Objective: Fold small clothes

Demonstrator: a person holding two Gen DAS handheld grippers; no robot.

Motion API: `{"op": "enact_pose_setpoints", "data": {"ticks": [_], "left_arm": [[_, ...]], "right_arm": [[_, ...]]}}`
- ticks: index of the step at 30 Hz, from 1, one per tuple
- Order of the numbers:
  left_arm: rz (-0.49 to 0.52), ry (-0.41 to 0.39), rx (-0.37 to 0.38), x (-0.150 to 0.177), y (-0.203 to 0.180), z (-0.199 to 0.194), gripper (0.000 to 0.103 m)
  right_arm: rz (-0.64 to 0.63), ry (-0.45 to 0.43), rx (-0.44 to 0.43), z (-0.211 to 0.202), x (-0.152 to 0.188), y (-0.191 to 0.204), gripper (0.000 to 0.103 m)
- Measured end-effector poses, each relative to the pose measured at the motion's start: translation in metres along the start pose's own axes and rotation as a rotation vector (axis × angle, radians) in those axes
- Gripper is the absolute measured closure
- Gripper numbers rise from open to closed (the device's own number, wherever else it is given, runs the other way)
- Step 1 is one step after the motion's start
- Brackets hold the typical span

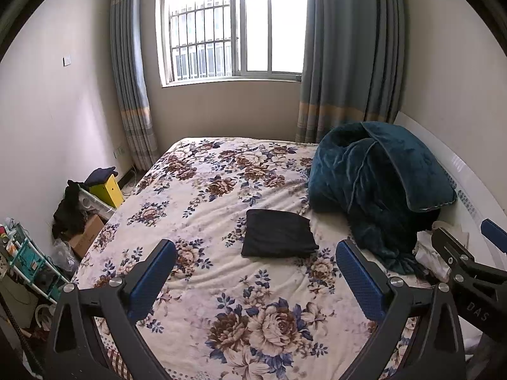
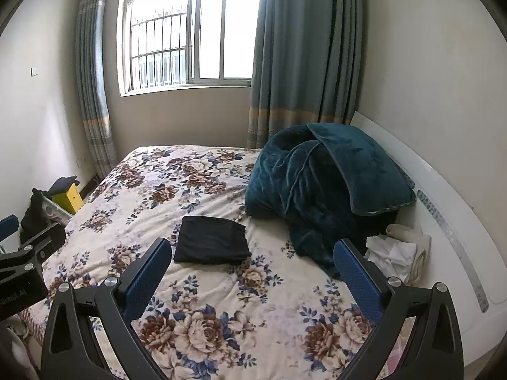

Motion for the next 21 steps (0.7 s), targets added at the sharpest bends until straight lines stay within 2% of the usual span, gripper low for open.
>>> {"op": "enact_pose_setpoints", "data": {"ticks": [21], "left_arm": [[0.007,-0.007,0.003,-0.0052,0.0041,-0.0040,0.000]], "right_arm": [[-0.008,-0.007,-0.015,0.0001,0.0020,0.0019,0.000]]}}
Point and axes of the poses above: each gripper's, at about its wrist camera, not at the fingertips, and z roughly the way its jaws point, y to its left, x to its underside, the point moved 3 cm from there along z, roughly the way its jaws point, and after that the axes turned 6 degrees about y, right-handed, at the moved point
